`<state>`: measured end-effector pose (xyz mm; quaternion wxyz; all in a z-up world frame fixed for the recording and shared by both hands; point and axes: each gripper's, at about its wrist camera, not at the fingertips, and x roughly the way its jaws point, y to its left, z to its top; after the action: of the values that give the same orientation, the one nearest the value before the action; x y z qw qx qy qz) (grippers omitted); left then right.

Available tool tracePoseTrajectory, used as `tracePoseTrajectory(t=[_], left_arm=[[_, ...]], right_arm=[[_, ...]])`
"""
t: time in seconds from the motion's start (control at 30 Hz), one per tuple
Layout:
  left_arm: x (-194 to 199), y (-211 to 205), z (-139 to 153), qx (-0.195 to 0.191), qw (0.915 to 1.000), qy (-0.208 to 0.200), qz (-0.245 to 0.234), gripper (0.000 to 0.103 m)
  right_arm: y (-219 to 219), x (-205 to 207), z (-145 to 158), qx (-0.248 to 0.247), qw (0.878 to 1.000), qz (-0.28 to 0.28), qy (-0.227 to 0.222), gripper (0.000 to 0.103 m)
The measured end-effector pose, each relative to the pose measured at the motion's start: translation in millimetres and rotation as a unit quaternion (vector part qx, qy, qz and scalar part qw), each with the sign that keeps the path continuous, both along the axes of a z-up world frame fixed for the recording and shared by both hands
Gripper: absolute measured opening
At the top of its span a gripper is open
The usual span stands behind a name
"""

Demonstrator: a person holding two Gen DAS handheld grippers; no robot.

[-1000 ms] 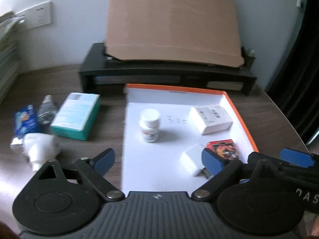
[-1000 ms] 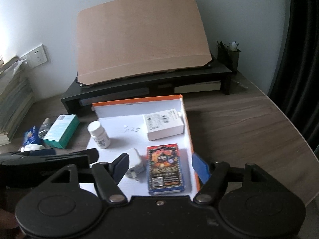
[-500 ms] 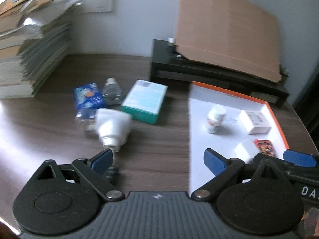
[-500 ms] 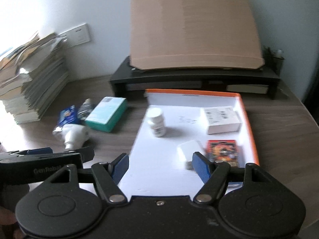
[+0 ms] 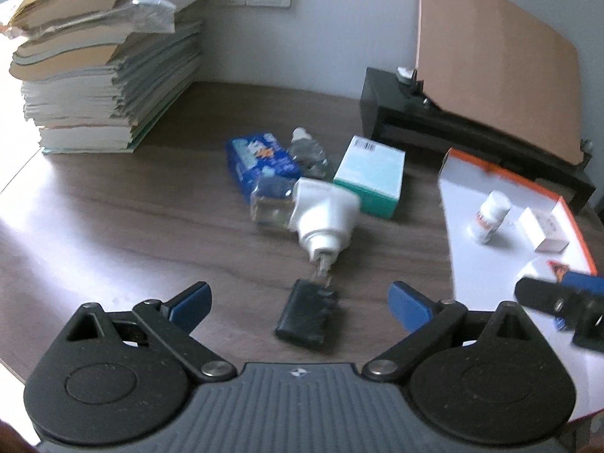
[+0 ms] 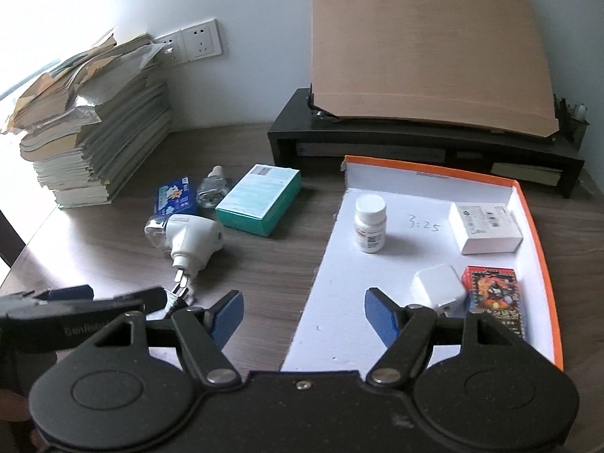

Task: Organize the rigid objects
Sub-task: 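Grasp the black charger with the left gripper while the right moves to the diffuser, then grasp the white plug-in diffuser with the right gripper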

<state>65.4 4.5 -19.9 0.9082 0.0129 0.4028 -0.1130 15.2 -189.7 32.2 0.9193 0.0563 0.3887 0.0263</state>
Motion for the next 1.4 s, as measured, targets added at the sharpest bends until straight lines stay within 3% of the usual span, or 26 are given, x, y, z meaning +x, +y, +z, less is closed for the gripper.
tracePoseTrajectory(t=[0.27,0.37,0.67,0.73,0.9,1.13,1.4], left_arm=[[5,0,-22,0.018,0.9992,-0.008,-0.036,0.101],[8,-4,-29,0.028,0.9982,-0.009,-0.052,0.095],[16,-5,-44,0.02,0.9975,0.001,-0.069,0.056],[16,-7,-44,0.022,0.9966,-0.004,-0.08,0.036],[14,-1,-42,0.014,0.9963,0.003,-0.085,0.036],[13,37,-26,-0.012,0.9995,-0.002,-0.028,0.036],[6,78,-16,-0.027,0.9988,0.001,0.041,0.036]], right_arm=[[1,1,-7,0.001,1.0,-0.007,0.009,0.085],[-2,1,-9,0.0,1.0,-0.013,0.013,0.085],[-1,8,-14,0.005,1.0,-0.002,0.018,0.085],[4,13,-15,0.01,1.0,0.011,0.017,0.085],[15,33,-18,0.033,0.997,0.063,0.011,0.087],[49,81,-33,0.059,0.988,0.138,0.03,0.09],[99,137,-61,0.019,0.977,0.205,0.056,0.091]])
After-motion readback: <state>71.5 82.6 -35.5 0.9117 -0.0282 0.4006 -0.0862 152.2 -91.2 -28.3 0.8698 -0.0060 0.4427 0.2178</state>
